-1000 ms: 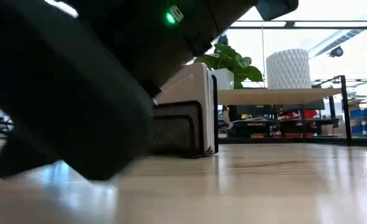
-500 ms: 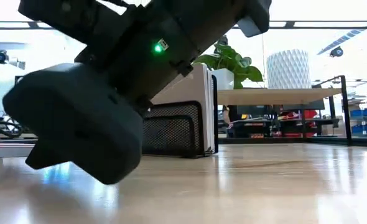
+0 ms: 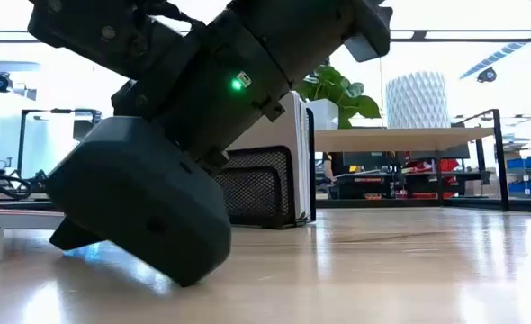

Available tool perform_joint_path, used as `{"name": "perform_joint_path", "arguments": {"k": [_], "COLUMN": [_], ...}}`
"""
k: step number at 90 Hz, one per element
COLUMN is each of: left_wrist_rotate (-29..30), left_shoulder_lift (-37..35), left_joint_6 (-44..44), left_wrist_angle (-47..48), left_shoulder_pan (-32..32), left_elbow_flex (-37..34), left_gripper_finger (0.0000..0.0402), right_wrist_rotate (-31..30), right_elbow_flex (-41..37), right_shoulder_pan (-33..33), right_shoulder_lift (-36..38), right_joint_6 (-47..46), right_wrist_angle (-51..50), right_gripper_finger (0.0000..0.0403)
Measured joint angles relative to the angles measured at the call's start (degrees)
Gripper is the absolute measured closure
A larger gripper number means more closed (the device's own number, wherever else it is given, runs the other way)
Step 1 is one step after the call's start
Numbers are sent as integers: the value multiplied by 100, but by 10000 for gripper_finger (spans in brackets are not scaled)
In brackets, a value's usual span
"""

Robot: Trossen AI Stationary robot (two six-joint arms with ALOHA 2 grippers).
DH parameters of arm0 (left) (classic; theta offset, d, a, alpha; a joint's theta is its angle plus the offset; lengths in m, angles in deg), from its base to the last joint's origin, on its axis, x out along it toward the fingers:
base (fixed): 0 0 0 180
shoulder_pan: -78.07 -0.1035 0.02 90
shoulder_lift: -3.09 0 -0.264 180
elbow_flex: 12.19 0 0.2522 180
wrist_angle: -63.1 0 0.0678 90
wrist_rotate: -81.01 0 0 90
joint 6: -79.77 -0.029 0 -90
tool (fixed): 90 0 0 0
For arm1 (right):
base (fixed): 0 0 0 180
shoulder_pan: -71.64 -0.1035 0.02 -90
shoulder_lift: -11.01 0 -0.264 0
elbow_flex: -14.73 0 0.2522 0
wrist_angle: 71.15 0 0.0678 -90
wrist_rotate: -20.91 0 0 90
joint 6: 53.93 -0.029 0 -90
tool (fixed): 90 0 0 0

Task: Stock shelves
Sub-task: Put the pink notebook into the black mesh bookshelf

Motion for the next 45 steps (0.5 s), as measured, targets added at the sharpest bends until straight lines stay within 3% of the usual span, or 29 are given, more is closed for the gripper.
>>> {"name": "perform_joint_path", "arguments": {"k": [45], "left_wrist_rotate": [0], "left_shoulder_lift": [-2], "left_joint_6": [0], "left_wrist_angle": [-46], "left_shoulder_pan": [0], "left_elbow_flex": [2], "left_gripper_finger": [303], "right_wrist_rotate": [-92], "right_elbow_flex": [7], "right_shoulder_pan": [11], "right_shoulder_lift": [-118], "right_joint_6": [50], "right_wrist_angle": [7], "right_gripper_finger": [255]}}
